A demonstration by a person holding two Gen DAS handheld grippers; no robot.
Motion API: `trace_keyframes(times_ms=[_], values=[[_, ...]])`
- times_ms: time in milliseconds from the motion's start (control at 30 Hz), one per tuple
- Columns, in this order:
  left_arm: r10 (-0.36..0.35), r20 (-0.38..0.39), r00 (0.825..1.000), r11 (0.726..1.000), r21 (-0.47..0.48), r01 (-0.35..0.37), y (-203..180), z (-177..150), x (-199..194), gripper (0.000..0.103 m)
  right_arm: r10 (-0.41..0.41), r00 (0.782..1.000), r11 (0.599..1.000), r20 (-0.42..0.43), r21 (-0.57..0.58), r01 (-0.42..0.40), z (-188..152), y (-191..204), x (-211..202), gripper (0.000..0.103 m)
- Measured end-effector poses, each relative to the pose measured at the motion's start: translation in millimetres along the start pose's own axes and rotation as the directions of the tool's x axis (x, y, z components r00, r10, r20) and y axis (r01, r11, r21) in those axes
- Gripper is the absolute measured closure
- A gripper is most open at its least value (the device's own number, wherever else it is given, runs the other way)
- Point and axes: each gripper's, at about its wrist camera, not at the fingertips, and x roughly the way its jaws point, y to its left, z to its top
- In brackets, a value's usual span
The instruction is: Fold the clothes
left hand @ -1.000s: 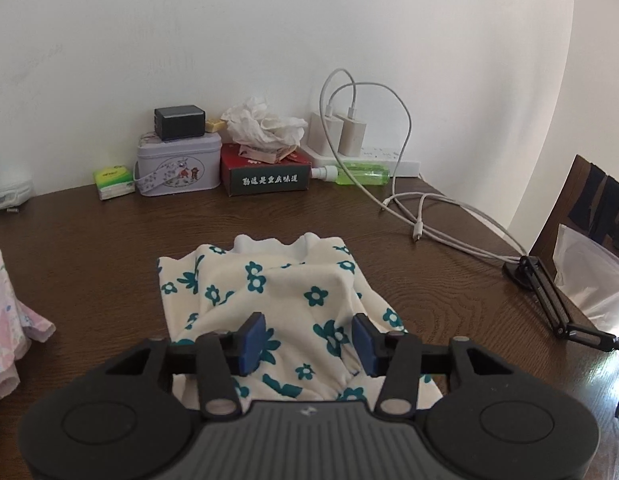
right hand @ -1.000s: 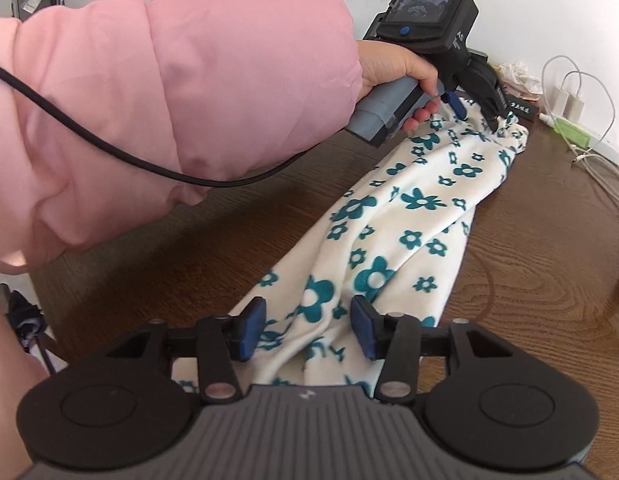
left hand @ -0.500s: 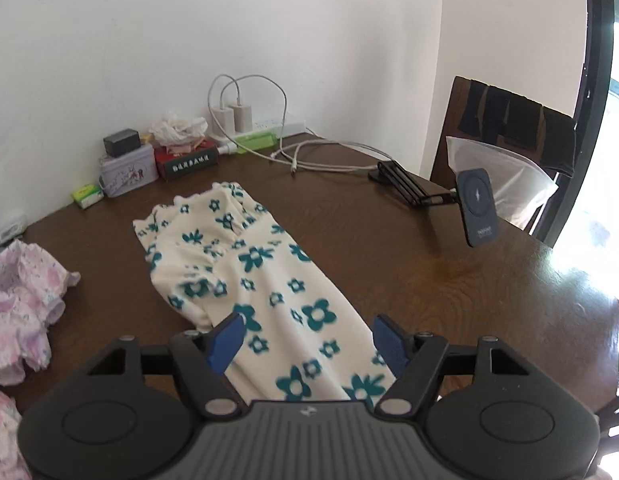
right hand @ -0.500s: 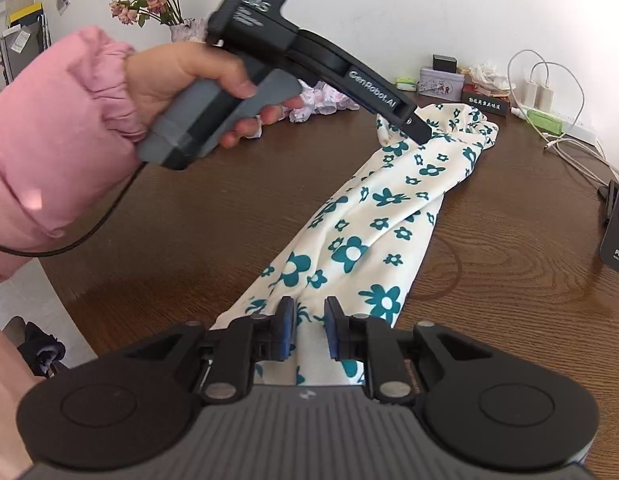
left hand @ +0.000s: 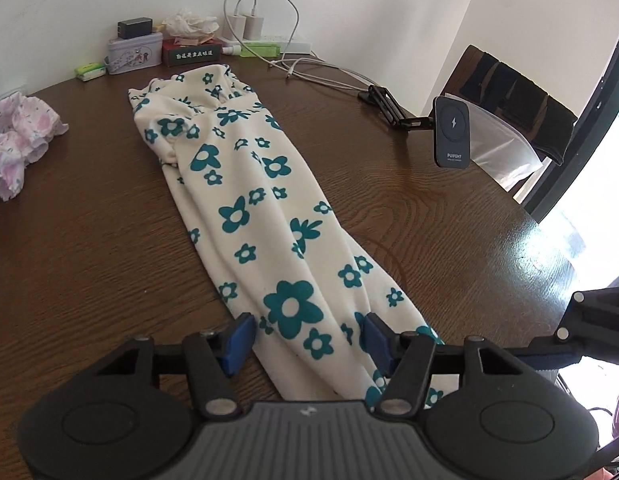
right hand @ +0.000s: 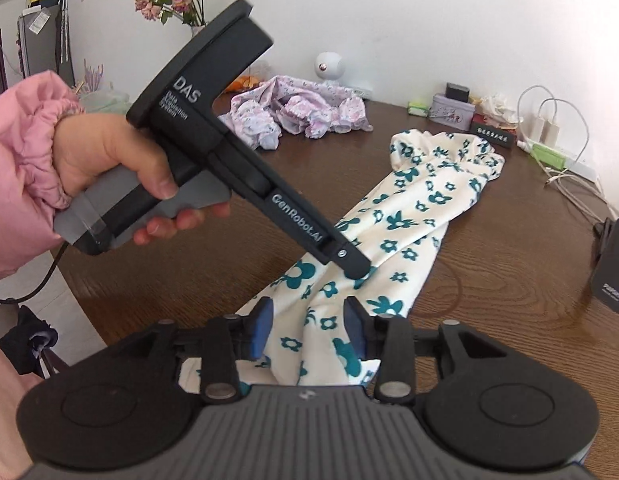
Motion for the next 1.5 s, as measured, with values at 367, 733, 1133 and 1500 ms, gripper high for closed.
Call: trace_keyframes(times_ms=[367, 733, 1133, 1500], values=[[-0.031, 0.063, 0.997, 0.994, -0.099, 0.037, 7.0, -12.5, -8.7, 0.075, -0.035, 0.996, 0.997, -0.088, 0.059, 0.040, -19.4, -23.0, 19.4, 0.092], [0.036, 0.152, 0.988, 0.974, -0.227, -0.001, 25.3, 34.3, -3.8, 0.035, -0.033, 0.993, 0.983, -0.112, 0.178, 0.053, 39.9, -97.3, 75.4, 0.061], [0.026, 0.125, 0.992, 0.976, -0.216, 0.001, 48.0, 39.0, 33.1, 0.084, 0.075, 0.986, 0.971, -0.152, 0.238, -0.037, 55.1, -123.9, 121.0, 0.098], [0.004, 0.143, 0.990, 0.976, -0.215, 0.027, 54.0, 33.1, 33.3, 0.090, 0.101, 0.994, 0.872, -0.051, 0.486, -0.064, 25.9, -158.4, 102.1, 0.100]])
